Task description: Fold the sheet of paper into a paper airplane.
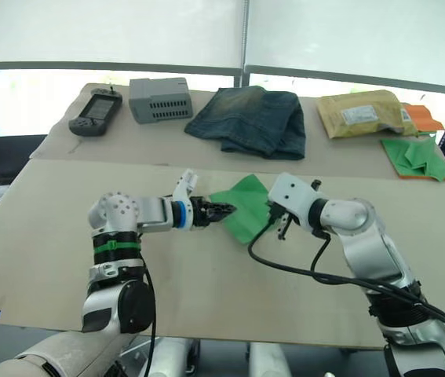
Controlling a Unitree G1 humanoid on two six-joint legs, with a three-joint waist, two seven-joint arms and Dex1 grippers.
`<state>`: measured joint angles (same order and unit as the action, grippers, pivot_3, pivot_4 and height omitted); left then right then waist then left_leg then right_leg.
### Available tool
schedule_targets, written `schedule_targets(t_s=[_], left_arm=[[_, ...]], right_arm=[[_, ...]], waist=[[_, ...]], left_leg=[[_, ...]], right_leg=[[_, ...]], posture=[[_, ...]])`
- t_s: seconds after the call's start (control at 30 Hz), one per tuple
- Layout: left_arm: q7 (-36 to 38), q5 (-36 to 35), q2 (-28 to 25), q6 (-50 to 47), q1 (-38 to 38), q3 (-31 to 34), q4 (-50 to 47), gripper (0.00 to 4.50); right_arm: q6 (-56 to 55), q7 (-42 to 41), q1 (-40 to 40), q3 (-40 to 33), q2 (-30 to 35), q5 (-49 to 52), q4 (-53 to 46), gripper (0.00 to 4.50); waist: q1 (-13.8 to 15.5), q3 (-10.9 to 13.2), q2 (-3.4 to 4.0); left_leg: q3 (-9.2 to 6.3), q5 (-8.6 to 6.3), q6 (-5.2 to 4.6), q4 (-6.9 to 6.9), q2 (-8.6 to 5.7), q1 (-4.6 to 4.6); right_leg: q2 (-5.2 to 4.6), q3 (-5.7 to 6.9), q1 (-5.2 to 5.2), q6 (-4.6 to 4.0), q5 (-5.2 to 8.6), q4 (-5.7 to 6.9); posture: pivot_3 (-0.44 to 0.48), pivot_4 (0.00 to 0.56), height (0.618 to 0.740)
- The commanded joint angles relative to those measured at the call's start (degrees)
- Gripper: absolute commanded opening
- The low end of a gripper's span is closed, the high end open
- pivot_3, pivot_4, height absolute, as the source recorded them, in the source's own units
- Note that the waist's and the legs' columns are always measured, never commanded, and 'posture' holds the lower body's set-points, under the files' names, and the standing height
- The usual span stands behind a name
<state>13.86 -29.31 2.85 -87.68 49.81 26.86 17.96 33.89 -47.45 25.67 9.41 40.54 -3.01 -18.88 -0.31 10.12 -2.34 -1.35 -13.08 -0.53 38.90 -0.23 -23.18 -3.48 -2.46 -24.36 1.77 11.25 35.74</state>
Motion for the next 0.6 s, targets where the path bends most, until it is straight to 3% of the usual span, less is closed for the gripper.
schedule_targets(t_s=[0.03,0.1,0.27,0.53,0.6], left_arm=[[0.23,-0.23,0.23,3.2,3.4,-2.38,1.98,0.63],[0.39,-0.47,-0.31,3.54,3.74,-2.93,2.85,0.01],[0.68,-2.36,-2.06,2.21,4.65,-1.17,2.18,0.01],[0.92,-6.75,-9.7,-4.82,5.69,6.75,-2.51,0.01],[2.31,-7.31,-12.95,-4.82,3.86,3.27,-3.95,0.26]], right_arm=[[1.03,0.66,-0.39,-2.95,1.26,1.04,-2.72,0.0],[1.31,0.94,-0.74,-3.19,1.48,1.1,-2.99,0.0],[1.5,1.59,-1.5,-3.35,1.65,1.12,-3.23,0.0],[0.48,2.54,-1.84,-2.67,1.72,1.07,-2.24,0.0],[0.07,2.77,-1.58,-2.26,1.47,0.92,-1.65,0.0]], waist=[[0.04,0.0,0.0],[0.08,0.0,0.0],[0.08,0.0,0.0],[0.09,0.0,0.0],[0.26,0.01,-0.01]], left_leg=[[0.0,0.0,0.0,0.0,0.0,0.0],[0.0,0.0,0.0,0.0,0.01,0.0],[0.01,0.0,0.0,0.0,0.01,0.0],[-0.01,0.02,0.04,0.0,0.03,0.01],[-0.02,0.03,0.05,0.0,0.02,0.02]], right_leg=[[0.0,0.0,-0.01,-0.01,-0.01,0.0],[0.0,0.0,-0.01,-0.01,-0.01,0.0],[0.0,-0.01,-0.01,0.01,0.0,0.01],[0.03,0.0,-0.04,0.07,0.04,0.07],[0.02,0.0,-0.04,0.06,0.04,0.08]], posture=[[0.0,0.15,0.728],[0.0,0.15,0.728],[0.0,0.15,0.728],[0.0,0.15,0.728],[0.0,0.15,0.728]])
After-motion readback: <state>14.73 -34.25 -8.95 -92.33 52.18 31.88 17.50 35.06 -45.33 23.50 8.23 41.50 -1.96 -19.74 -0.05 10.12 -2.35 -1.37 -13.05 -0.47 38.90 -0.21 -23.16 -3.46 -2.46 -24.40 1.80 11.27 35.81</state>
